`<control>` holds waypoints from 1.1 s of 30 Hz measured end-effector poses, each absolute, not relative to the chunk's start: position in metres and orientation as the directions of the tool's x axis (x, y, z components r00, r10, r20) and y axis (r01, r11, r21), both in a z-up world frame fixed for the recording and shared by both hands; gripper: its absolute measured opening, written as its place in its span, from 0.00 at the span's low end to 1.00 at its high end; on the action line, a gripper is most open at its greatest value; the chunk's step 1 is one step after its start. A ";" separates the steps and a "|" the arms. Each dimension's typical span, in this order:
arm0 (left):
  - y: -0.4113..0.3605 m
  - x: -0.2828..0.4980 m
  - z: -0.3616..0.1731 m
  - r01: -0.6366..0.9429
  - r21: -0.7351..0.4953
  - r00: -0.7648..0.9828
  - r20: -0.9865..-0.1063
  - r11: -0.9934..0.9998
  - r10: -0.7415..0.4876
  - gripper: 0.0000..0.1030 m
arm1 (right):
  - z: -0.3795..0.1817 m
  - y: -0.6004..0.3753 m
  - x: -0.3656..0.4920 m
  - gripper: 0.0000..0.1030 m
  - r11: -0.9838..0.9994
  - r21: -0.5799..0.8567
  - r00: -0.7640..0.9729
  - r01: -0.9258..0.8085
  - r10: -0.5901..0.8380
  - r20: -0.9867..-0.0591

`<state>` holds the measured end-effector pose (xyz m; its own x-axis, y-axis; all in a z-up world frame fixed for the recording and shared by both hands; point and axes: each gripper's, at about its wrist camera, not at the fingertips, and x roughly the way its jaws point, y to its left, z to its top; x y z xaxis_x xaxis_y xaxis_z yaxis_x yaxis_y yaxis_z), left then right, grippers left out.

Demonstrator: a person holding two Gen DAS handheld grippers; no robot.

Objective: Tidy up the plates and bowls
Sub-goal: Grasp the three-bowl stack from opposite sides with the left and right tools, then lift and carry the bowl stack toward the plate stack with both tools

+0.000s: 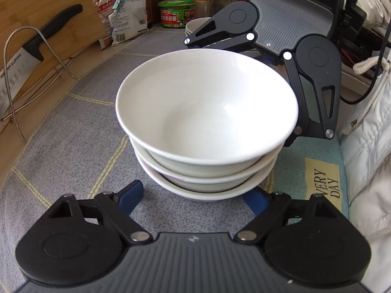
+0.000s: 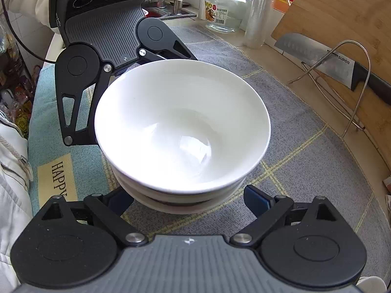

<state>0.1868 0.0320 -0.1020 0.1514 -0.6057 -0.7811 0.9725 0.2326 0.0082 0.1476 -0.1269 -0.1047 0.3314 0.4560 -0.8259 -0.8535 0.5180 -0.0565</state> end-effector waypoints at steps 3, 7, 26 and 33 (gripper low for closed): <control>0.030 0.189 -0.101 0.979 0.004 0.131 -0.782 0.205 -0.609 0.85 | -0.104 -0.127 0.147 0.93 0.517 -0.050 0.324 -0.855 0.455 -0.830; 0.028 0.187 -0.099 0.987 0.004 0.104 -0.784 0.163 -0.613 0.79 | -0.103 -0.126 0.148 0.90 0.512 -0.032 0.306 -0.858 0.461 -0.833; 0.029 0.192 -0.099 0.996 0.025 0.070 -0.795 0.084 -0.602 0.76 | -0.103 -0.122 0.152 0.85 0.481 -0.018 0.275 -0.877 0.470 -0.839; 0.026 0.195 -0.100 0.997 0.025 0.068 -0.796 0.079 -0.602 0.76 | -0.103 -0.121 0.153 0.85 0.481 -0.014 0.271 -0.877 0.468 -0.841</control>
<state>0.1947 0.0260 -0.0997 0.0678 -0.6021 -0.7956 0.9965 0.0793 0.0250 0.1534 -0.1213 -0.1029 0.2707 0.4684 -0.8410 -0.8767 0.4807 -0.0145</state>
